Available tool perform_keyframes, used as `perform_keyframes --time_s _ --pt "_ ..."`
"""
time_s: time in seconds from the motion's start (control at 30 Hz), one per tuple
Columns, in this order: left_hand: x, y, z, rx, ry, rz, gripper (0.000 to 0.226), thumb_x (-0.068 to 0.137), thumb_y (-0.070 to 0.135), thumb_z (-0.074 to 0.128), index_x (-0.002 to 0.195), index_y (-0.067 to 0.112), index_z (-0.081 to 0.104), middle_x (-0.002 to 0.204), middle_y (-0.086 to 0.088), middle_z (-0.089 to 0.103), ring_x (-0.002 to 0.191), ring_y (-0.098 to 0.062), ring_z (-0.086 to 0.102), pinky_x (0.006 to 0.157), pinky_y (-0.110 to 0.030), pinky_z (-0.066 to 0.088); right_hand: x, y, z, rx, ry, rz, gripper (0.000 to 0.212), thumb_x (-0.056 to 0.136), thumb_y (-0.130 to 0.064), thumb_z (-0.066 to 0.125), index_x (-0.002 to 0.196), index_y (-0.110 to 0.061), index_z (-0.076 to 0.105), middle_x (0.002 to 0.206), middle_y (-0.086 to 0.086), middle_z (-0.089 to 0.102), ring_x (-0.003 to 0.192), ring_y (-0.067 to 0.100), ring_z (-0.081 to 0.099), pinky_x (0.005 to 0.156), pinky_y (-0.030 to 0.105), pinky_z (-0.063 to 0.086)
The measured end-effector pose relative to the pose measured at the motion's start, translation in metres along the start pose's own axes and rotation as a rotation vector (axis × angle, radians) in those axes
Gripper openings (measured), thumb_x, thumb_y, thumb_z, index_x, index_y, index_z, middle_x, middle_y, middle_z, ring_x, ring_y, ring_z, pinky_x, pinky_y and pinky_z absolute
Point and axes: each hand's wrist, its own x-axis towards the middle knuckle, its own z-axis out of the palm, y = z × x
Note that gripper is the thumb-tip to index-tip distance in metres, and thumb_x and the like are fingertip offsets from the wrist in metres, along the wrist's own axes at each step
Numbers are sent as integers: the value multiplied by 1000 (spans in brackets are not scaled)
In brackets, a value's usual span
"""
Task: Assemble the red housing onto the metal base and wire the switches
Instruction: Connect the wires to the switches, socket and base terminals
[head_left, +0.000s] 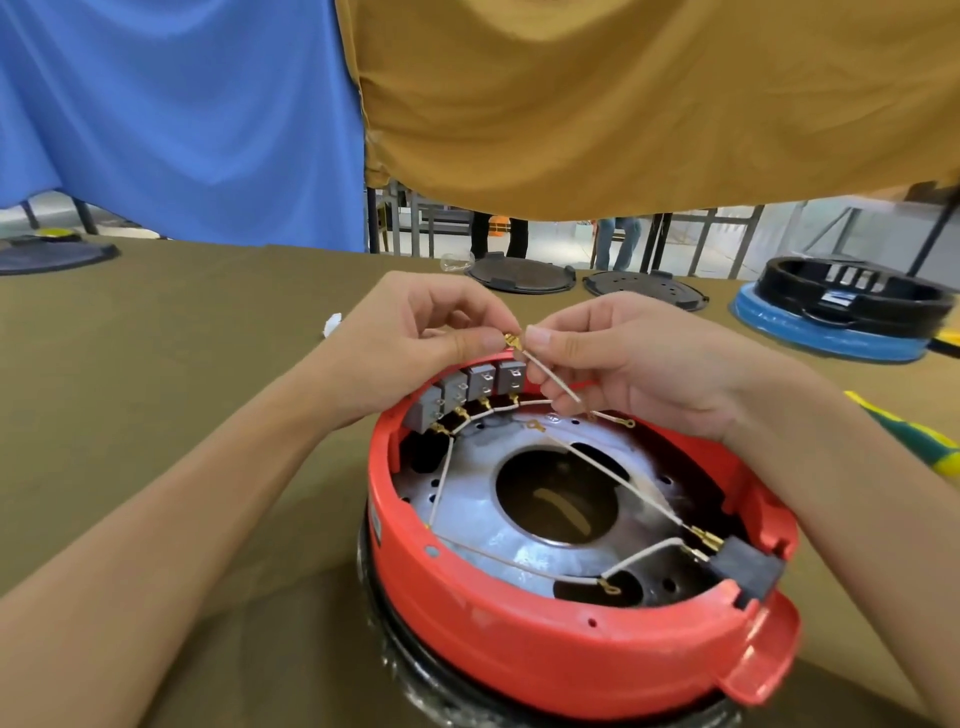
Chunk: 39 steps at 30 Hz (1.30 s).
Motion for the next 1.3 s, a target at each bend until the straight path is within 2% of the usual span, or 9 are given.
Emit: perform_keyframes --time_s 0.17,0.27,0.37,0.47,0.53,0.67,0.97,1.13,1.3 --pt "0 2 0 13 12 8 18 91 6 68 92 23 74 90 -4 75 87 -26 71 83 -34 59 -2 -1 -1 -27 7 -24 13 89 -17 68 94 -6 74 77 5 67 68 13 60 67 24 55" --pt "-1 3 -4 -23 21 -46 15 92 8 68 98 20 74 95 -2 75 88 -17 70 81 -26 56 -1 -1 0 -41 15 -12 10 90 -17 68 88 -12 76 78 5 69 68 13 61 68 25 55" --pt "-1 -1 -11 37 4 -199 20 94 16 67 111 25 70 110 7 73 101 -8 68 87 -22 54 0 1 1 -92 41 45 13 90 -15 68 81 -13 76 79 9 70 67 14 61 64 25 55" --pt "-1 -6 -9 104 -97 -408 21 99 17 58 112 29 70 110 4 74 103 -16 70 91 -33 57 0 2 2 -153 73 149 12 90 -13 68 83 -7 76 85 15 74 66 17 66 61 25 56" --pt "-2 -7 -3 88 -114 -463 22 100 18 53 110 26 71 106 -4 75 103 -26 69 93 -42 54 0 0 4 -180 94 222 13 91 -12 67 88 -2 75 88 18 75 65 16 68 59 23 56" --pt "-1 -8 -1 84 -114 -460 23 100 18 50 109 27 70 103 -2 75 89 -15 70 92 -43 54 3 -4 17 -234 142 351 16 91 -10 68 94 6 71 89 22 74 59 18 70 52 22 54" --pt "-2 -13 -2 51 -137 -457 23 100 16 49 110 24 67 114 -21 68 88 -23 62 92 -52 51 6 -3 41 -74 326 438 11 92 -8 65 90 3 67 65 10 68 49 15 63 45 21 52" --pt "0 -14 -2 0 -138 -484 21 101 15 48 110 21 66 94 -13 61 76 -23 53 62 -31 48 9 -1 45 -8 355 424 12 92 -10 65 87 0 68 61 7 68 48 13 63 44 19 50" --pt "0 -12 -1 7 -142 -485 20 102 18 48 111 23 65 104 -23 65 83 -24 55 76 -42 44 8 0 46 5 329 458 12 92 -11 65 92 0 69 65 7 69 48 12 63 43 18 48"
